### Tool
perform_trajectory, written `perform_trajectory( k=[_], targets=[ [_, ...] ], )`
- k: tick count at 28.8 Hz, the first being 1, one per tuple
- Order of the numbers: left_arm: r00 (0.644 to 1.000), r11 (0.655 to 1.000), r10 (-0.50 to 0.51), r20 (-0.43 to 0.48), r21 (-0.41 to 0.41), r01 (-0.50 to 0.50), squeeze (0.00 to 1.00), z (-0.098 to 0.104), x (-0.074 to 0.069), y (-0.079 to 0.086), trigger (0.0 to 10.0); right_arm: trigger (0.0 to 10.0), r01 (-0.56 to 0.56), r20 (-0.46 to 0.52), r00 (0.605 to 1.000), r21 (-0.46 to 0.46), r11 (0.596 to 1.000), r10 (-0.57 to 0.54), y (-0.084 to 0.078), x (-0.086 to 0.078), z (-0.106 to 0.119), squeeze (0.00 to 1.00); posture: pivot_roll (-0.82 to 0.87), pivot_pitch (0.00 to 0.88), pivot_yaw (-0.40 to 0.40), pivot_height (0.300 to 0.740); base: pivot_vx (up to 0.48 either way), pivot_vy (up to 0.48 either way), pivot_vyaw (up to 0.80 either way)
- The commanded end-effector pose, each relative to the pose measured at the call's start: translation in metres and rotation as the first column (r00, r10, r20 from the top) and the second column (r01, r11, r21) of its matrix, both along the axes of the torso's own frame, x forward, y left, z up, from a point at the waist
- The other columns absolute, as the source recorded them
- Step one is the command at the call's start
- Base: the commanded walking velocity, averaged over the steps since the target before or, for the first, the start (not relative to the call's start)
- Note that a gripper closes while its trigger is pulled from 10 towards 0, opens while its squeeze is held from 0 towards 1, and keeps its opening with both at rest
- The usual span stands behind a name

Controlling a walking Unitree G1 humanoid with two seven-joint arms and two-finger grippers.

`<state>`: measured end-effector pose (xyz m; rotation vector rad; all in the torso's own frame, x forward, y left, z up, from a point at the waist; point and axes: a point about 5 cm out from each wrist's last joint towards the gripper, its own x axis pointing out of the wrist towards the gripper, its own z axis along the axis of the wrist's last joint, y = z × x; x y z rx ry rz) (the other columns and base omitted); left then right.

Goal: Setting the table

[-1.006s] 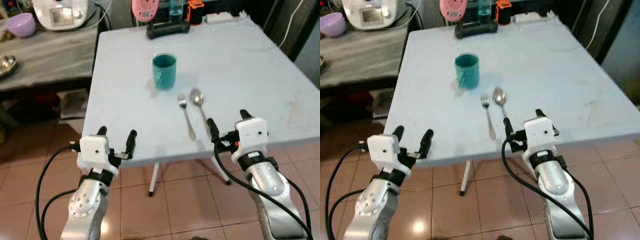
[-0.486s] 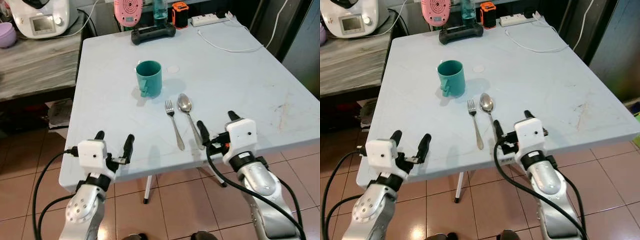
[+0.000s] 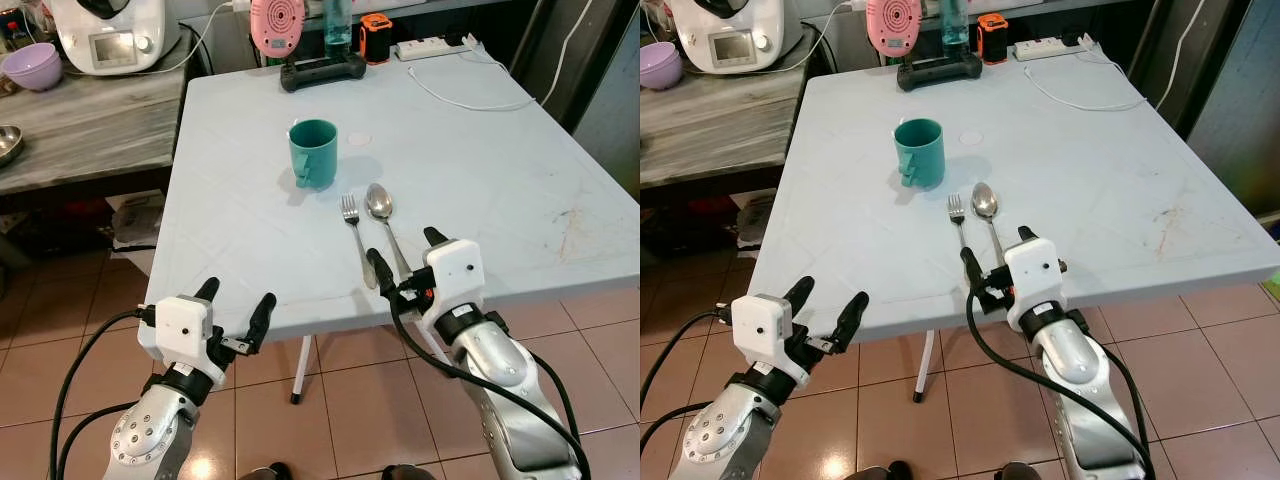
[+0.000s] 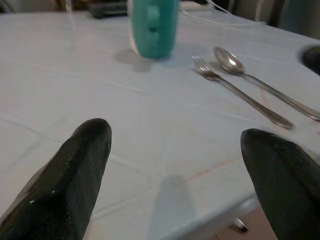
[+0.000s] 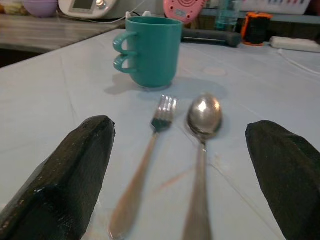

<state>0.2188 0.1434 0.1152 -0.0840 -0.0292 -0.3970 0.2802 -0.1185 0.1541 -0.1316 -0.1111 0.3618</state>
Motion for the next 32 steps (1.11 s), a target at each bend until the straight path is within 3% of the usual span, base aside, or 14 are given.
perform_trajectory(
  k=[1, 12, 17, 25, 32],
  targets=[
    [1.0, 1.0, -0.026, -0.006, 0.014, 0.026, 0.0, 0.001, -0.002, 0.0, 10.0, 10.0, -0.038, -0.028, 0.999, 0.0, 0.999, 0.038, 0.008, 0.003, -0.003, 0.0, -0.09, 0.172, 0.094, 0.74, 0.0, 0.0, 0.0],
    [0.998, 0.998, -0.055, 0.008, 0.027, 0.054, 0.0, 0.008, -0.004, 0.001, 10.0, 10.0, -0.043, -0.066, 0.997, -0.007, 0.999, 0.042, 0.027, 0.018, -0.004, 0.0, -0.08, 0.181, 0.09, 0.74, 0.0, 0.0, 0.0],
    [0.998, 0.997, -0.068, 0.003, 0.031, 0.068, 0.0, 0.009, -0.004, -0.001, 10.0, 10.0, -0.02, -0.118, 0.993, 0.058, 0.998, 0.026, 0.033, 0.022, -0.006, 0.0, -0.08, 0.18, 0.092, 0.74, 0.0, 0.0, 0.0],
    [0.997, 0.997, -0.077, 0.002, 0.029, 0.077, 0.0, 0.009, -0.003, -0.004, 10.0, 10.0, 0.011, -0.157, 0.988, 0.099, 0.995, 0.004, 0.034, 0.027, -0.01, 0.0, -0.08, 0.177, 0.095, 0.74, 0.0, 0.0, 0.0],
    [0.997, 0.996, -0.082, -0.002, 0.022, 0.082, 0.0, 0.008, -0.003, -0.007, 10.0, 10.0, 0.058, -0.188, 0.981, 0.08, 0.995, -0.042, 0.03, 0.035, -0.012, 0.0, -0.09, 0.178, 0.096, 0.74, 0.0, 0.0, 0.0]
  ],
)
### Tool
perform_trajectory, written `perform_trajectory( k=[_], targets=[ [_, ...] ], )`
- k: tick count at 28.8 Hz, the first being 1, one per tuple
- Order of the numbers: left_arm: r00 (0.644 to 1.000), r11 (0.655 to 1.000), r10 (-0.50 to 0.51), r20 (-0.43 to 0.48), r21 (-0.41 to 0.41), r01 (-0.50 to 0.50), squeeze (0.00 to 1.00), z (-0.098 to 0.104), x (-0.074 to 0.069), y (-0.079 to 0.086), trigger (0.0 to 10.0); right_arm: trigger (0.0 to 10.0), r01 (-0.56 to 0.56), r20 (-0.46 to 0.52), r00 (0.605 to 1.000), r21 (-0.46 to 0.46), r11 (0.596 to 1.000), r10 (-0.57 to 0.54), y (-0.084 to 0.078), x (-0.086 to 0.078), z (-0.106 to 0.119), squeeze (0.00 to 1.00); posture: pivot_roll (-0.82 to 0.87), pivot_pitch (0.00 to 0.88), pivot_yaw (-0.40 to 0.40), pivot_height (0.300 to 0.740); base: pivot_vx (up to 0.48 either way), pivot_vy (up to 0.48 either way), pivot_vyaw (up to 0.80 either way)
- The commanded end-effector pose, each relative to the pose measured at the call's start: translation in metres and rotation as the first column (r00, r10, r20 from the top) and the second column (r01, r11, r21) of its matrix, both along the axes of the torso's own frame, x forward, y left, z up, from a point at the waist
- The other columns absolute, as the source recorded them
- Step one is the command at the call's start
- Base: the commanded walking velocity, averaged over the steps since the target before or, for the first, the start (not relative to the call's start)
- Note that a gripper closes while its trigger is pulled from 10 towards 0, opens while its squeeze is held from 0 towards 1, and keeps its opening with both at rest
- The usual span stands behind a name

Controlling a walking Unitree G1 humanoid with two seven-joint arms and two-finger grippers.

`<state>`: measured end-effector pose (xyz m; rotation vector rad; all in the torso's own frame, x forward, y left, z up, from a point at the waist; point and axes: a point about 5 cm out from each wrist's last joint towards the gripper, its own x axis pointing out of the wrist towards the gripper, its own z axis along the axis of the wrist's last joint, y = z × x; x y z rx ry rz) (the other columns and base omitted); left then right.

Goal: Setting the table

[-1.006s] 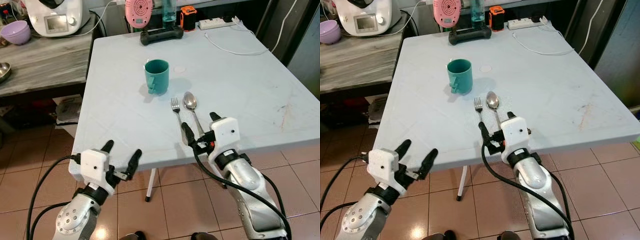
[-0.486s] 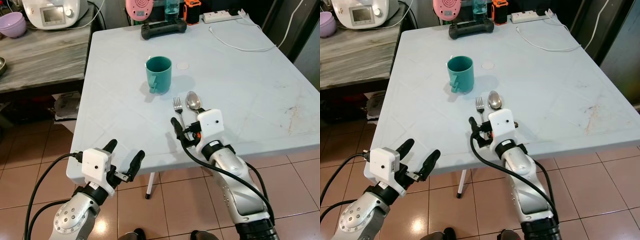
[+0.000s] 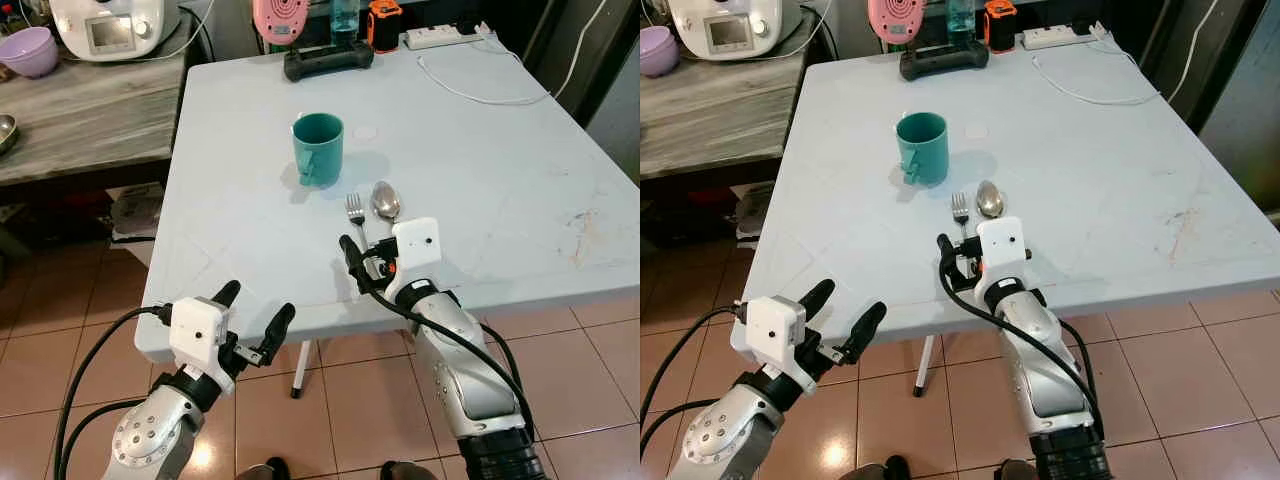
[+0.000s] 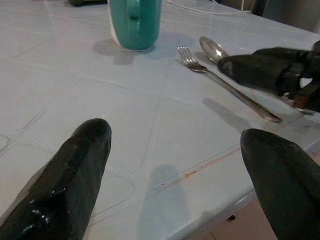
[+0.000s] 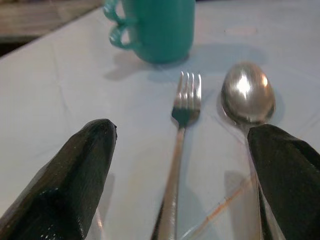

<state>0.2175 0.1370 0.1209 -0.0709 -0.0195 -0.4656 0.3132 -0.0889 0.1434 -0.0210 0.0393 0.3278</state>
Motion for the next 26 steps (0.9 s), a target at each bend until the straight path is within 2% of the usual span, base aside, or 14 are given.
perform_trajectory(
  k=[1, 7, 9, 10, 12, 13, 15, 26],
  targets=[
    [1.0, 1.0, -0.016, 0.002, 0.007, 0.016, 0.0, 0.002, -0.002, -0.002, 10.0, 10.0, 0.026, -0.04, 0.999, 0.008, 1.0, -0.025, -0.001, 0.005, -0.003, 0.0, -0.09, 0.178, 0.097, 0.74, 0.0, 0.0, 0.0],
    [1.0, 1.0, -0.025, 0.008, 0.017, 0.025, 0.0, 0.002, -0.002, -0.001, 10.0, 10.0, 0.006, -0.074, 0.997, 0.053, 0.999, -0.002, 0.004, 0.008, -0.006, 0.0, -0.09, 0.183, 0.101, 0.74, 0.0, 0.0, 0.0],
    [1.0, 1.0, -0.024, 0.006, 0.018, 0.024, 0.0, 0.002, -0.002, 0.001, 10.0, 10.0, -0.003, -0.073, 0.997, 0.048, 0.999, 0.006, 0.005, 0.009, -0.006, 0.0, -0.09, 0.183, 0.103, 0.74, 0.0, 0.0, 0.0],
    [1.0, 1.0, -0.023, 0.006, 0.02, 0.023, 0.0, 0.002, -0.002, 0.002, 10.0, 9.5, -0.013, -0.077, 0.997, 0.041, 0.999, 0.016, 0.008, 0.009, -0.007, 0.0, -0.09, 0.184, 0.104, 0.74, 0.0, 0.0, 0.0],
    [1.0, 1.0, -0.022, 0.005, 0.02, 0.022, 0.0, 0.002, -0.002, 0.002, 10.0, 9.5, -0.032, -0.087, 0.996, 0.025, 0.999, 0.034, 0.013, 0.01, -0.009, 0.0, -0.09, 0.185, 0.105, 0.74, 0.0, 0.0, 0.0],
    [1.0, 1.0, -0.022, 0.005, 0.019, 0.022, 0.0, 0.002, -0.002, 0.001, 10.0, 10.0, -0.042, -0.08, 0.996, 0.013, 0.999, 0.043, 0.017, 0.01, -0.008, 0.0, -0.09, 0.185, 0.105, 0.74, 0.0, 0.0, 0.0],
    [1.0, 1.0, -0.024, 0.004, 0.019, 0.024, 0.0, 0.002, -0.002, 0.001, 10.0, 10.0, -0.053, -0.057, 0.997, -0.003, 0.999, 0.053, 0.02, 0.01, -0.005, 0.0, -0.09, 0.184, 0.105, 0.74, 0.0, 0.0, 0.0],
    [1.0, 1.0, -0.026, -0.002, 0.014, 0.026, 0.0, 0.001, -0.003, -0.002, 10.0, 10.0, -0.044, -0.063, 0.997, -0.047, 0.998, 0.041, 0.023, 0.013, -0.008, 0.0, -0.08, 0.185, 0.106, 0.74, 0.0, 0.0, 0.0]
  ],
)
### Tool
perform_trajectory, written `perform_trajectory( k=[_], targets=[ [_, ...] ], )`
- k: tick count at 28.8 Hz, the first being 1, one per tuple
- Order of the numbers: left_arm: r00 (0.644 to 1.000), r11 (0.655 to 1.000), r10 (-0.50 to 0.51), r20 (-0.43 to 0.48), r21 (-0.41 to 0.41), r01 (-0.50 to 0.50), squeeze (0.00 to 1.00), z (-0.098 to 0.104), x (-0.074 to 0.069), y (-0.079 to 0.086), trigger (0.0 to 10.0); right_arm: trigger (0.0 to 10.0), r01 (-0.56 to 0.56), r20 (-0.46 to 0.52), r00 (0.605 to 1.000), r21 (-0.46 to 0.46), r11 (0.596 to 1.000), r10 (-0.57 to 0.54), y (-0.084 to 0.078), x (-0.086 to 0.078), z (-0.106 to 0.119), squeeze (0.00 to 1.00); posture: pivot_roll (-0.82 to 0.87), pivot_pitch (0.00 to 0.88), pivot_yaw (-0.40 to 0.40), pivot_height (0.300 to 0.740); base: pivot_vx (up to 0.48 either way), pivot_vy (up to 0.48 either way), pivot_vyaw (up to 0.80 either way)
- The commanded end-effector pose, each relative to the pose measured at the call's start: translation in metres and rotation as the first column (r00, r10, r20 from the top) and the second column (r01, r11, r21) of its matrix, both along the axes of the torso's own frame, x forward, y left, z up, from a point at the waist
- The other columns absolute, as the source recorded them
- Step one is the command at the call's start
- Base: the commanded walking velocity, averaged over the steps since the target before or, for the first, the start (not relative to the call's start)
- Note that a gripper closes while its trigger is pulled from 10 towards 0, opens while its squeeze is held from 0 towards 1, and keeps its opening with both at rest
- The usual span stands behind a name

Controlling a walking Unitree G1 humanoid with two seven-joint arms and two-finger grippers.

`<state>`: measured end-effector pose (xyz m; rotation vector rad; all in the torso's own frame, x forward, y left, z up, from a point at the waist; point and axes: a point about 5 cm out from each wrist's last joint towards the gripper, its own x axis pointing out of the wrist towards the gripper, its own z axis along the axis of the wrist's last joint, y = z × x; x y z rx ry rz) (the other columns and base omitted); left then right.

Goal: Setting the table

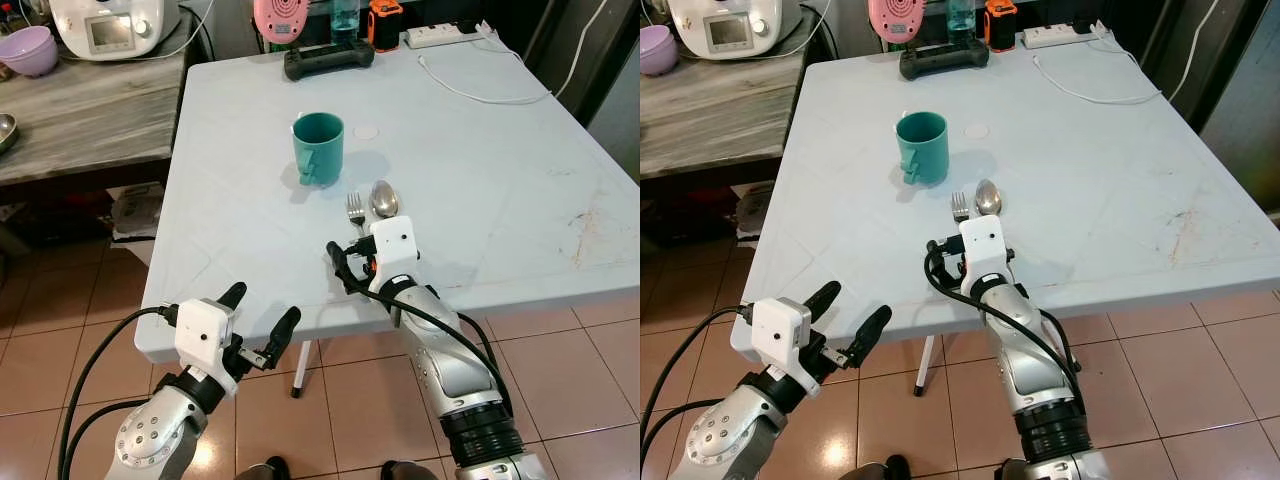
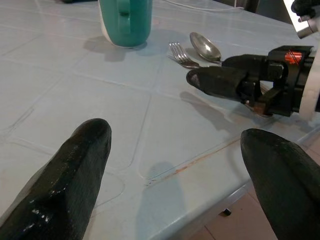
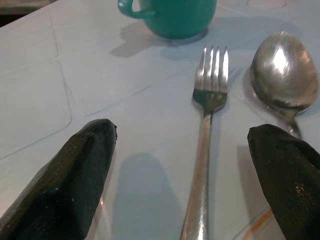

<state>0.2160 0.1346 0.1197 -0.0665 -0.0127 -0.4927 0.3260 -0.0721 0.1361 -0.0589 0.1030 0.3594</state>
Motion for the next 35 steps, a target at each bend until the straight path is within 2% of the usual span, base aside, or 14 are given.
perform_trajectory(
  k=[1, 3, 4, 5, 6, 11, 21, 28, 35],
  targets=[
    [1.0, 1.0, 0.0, 0.002, 0.008, 0.0, 0.0, 0.002, -0.001, 0.001, 10.0, 10.0, -0.008, -0.013, 1.0, 0.002, 1.0, 0.008, 0.007, 0.001, -0.002, 0.0, -0.08, 0.186, 0.107, 0.74, 0.0, 0.0, 0.0],
    [1.0, 1.0, -0.001, 0.002, 0.009, 0.001, 0.0, 0.002, -0.001, 0.001, 10.0, 8.5, 0.001, -0.033, 0.999, 0.017, 1.0, -0.001, 0.007, 0.002, -0.004, 0.0, -0.08, 0.187, 0.108, 0.74, 0.0, 0.0, 0.0],
    [1.0, 1.0, -0.003, 0.001, 0.008, 0.003, 0.0, 0.002, -0.001, 0.0, 10.0, 0.7, 0.005, -0.04, 0.999, 0.03, 1.0, -0.004, 0.008, 0.004, -0.004, 0.0, -0.08, 0.188, 0.108, 0.74, 0.0, 0.0, 0.0],
    [1.0, 1.0, -0.003, 0.001, 0.008, 0.003, 0.0, 0.002, -0.001, 0.0, 10.0, 0.7, 0.005, -0.04, 0.999, 0.03, 1.0, -0.004, 0.008, 0.004, -0.004, 0.0, -0.08, 0.188, 0.108, 0.74, 0.0, 0.0, 0.0],
    [1.0, 1.0, -0.008, 0.001, 0.009, 0.008, 0.0, 0.002, -0.001, 0.0, 10.0, 0.0, 0.005, -0.035, 0.999, 0.027, 1.0, -0.004, 0.01, 0.006, -0.002, 0.0, -0.08, 0.189, 0.109, 0.74, 0.0, 0.0, 0.0],
    [1.0, 1.0, -0.011, -0.001, 0.008, 0.011, 0.0, 0.002, -0.002, 0.0, 10.0, 0.0, 0.014, -0.038, 0.999, 0.022, 1.0, -0.014, 0.011, 0.007, -0.002, 0.0, -0.08, 0.19, 0.109, 0.74, 0.0, 0.0, 0.0],
    [1.0, 1.0, -0.018, -0.003, 0.008, 0.018, 0.0, 0.001, -0.002, -0.002, 10.0, 0.0, 0.114, -0.131, 0.985, 0.027, 0.993, -0.11, -0.003, 0.013, -0.013, 0.0, -0.08, 0.189, 0.108, 0.74, 0.0, 0.0, 0.0],
    [0.996, 0.995, -0.094, -0.008, -0.038, 0.093, 0.0, 0.004, -0.004, -0.007, 10.0, 0.0, 0.161, -0.182, 0.971, 0.021, 0.987, -0.154, -0.016, 0.013, -0.02, 0.0, -0.09, 0.186, 0.103, 0.74, 0.0, 0.0, 0.0],
    [0.992, 0.991, -0.127, -0.014, -0.039, 0.126, 0.0, 0.005, -0.005, -0.01, 10.0, 0.0, 0.184, -0.199, 0.964, 0.027, 0.983, -0.175, -0.021, 0.013, -0.021, 0.0, -0.09, 0.183, 0.103, 0.74, 0.0, 0.0, 0.0]
  ],
)
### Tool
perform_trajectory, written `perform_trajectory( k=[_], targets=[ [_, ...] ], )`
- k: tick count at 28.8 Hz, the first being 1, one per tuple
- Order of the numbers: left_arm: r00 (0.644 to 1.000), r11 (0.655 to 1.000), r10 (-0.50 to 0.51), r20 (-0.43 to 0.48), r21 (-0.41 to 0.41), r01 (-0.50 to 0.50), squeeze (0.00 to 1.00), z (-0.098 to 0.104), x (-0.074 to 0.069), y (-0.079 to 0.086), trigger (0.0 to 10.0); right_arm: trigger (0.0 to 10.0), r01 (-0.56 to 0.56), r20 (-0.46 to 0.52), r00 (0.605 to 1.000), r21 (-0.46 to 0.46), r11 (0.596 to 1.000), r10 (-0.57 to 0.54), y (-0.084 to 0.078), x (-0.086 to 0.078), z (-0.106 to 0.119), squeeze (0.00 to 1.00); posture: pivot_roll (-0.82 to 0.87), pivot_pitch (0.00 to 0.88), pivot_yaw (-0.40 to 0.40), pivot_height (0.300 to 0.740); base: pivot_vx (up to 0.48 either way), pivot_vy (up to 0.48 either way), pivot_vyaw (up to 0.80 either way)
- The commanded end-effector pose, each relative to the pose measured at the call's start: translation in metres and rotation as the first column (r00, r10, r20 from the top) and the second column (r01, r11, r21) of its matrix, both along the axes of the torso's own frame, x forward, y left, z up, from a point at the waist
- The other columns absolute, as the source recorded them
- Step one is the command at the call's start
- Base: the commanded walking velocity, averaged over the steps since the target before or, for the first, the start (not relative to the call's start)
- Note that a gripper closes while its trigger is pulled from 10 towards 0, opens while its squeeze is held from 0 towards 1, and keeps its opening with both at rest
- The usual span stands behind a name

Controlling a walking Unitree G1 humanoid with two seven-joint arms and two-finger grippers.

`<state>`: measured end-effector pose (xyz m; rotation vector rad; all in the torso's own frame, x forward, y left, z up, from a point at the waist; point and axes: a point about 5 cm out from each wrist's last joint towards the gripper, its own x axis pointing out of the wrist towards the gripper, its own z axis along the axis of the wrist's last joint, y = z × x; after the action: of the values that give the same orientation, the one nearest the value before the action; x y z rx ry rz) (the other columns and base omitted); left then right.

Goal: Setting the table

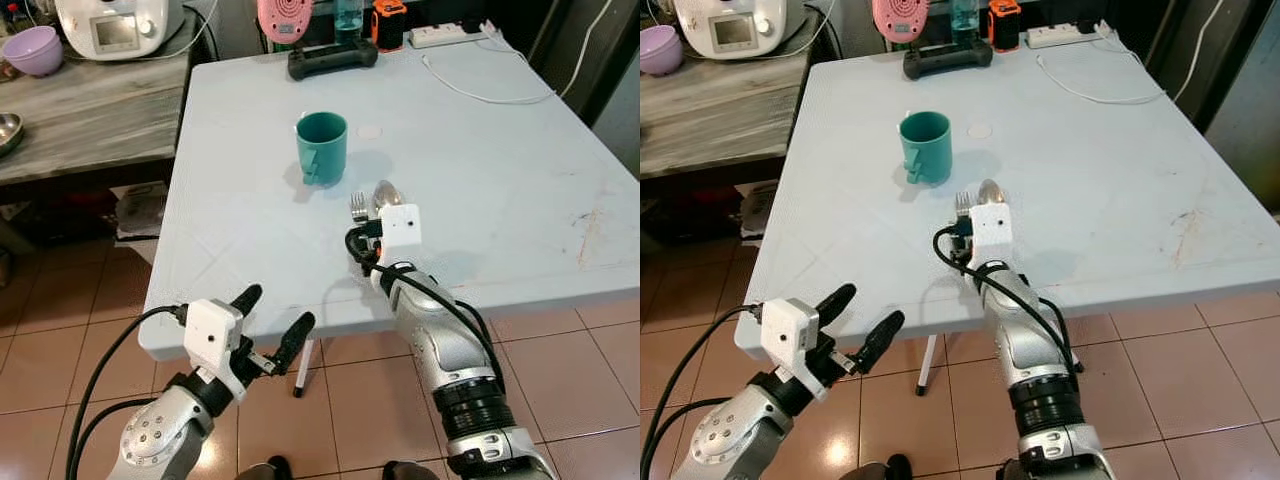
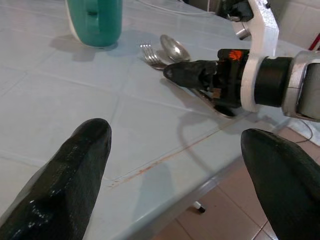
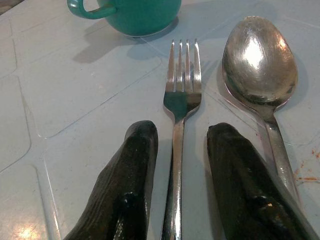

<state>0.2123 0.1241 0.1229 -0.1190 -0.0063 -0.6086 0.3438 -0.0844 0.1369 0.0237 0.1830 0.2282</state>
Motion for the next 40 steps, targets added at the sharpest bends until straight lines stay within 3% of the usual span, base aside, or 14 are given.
perform_trajectory(
  k=[1, 29, 31, 34, 36, 37, 40],
  targets=[
    [1.0, 1.0, -0.011, -0.001, 0.011, 0.011, 0.0, 0.001, -0.001, 0.001, 10.0, 0.0, 0.042, -0.111, 0.993, -0.011, 0.999, -0.043, -0.009, -0.004, -0.021, 0.0, -0.09, 0.183, 0.103, 0.74, 0.0, 0.0, 0.0],
    [0.999, 0.999, -0.041, -0.017, 0.016, 0.041, 0.0, -0.002, 0.0, -0.001, 10.0, 0.0, 0.032, -0.208, 0.978, 0.054, 0.998, -0.02, -0.008, -0.01, -0.033, 0.0, -0.1, 0.18, 0.106, 0.74, 0.0, 0.0, 0.0],
    [0.999, 0.999, -0.036, -0.012, 0.021, 0.037, 0.0, -0.001, 0.001, -0.001, 10.0, 0.0, -0.025, -0.094, 0.995, 0.008, 1.0, 0.026, -0.003, -0.008, -0.018, 0.0, -0.1, 0.176, 0.105, 0.74, 0.0, 0.0, 0.0],
    [0.999, 0.999, -0.033, -0.01, 0.022, 0.033, 0.0, 0.0, 0.002, -0.001, 10.0, 0.0, -0.058, -0.043, 0.997, 0.036, 0.998, 0.06, 0.004, -0.008, -0.008, 0.0, -0.1, 0.173, 0.104, 0.74, 0.0, 0.0, 0.0],
    [1.0, 0.999, -0.031, -0.008, 0.023, 0.031, 0.0, 0.0, 0.002, 0.0, 10.0, 0.0, -0.083, 0.004, 0.997, 0.029, 0.996, 0.083, 0.007, -0.008, -0.001, 0.0, -0.1, 0.172, 0.103, 0.74, 0.0, 0.0, 0.0],
    [1.0, 0.999, -0.02, -0.003, 0.026, 0.02, 0.0, 0.001, 0.003, 0.0, 10.0, 0.0, -0.119, 0.077, 0.99, -0.002, 0.993, 0.119, 0.011, -0.008, 0.01, 0.0, -0.1, 0.168, 0.103, 0.74, 0.0, 0.0, 0.0],
    [1.0, 1.0, -0.003, 0.006, 0.029, 0.003, 0.0, 0.002, 0.004, 0.001, 10.0, 0.0, -0.133, 0.131, 0.982, -0.003, 0.991, 0.132, 0.011, -0.009, 0.019, 0.0, -0.1, 0.166, 0.102, 0.74, 0.0, 0.0, 0.0]
  ],
)
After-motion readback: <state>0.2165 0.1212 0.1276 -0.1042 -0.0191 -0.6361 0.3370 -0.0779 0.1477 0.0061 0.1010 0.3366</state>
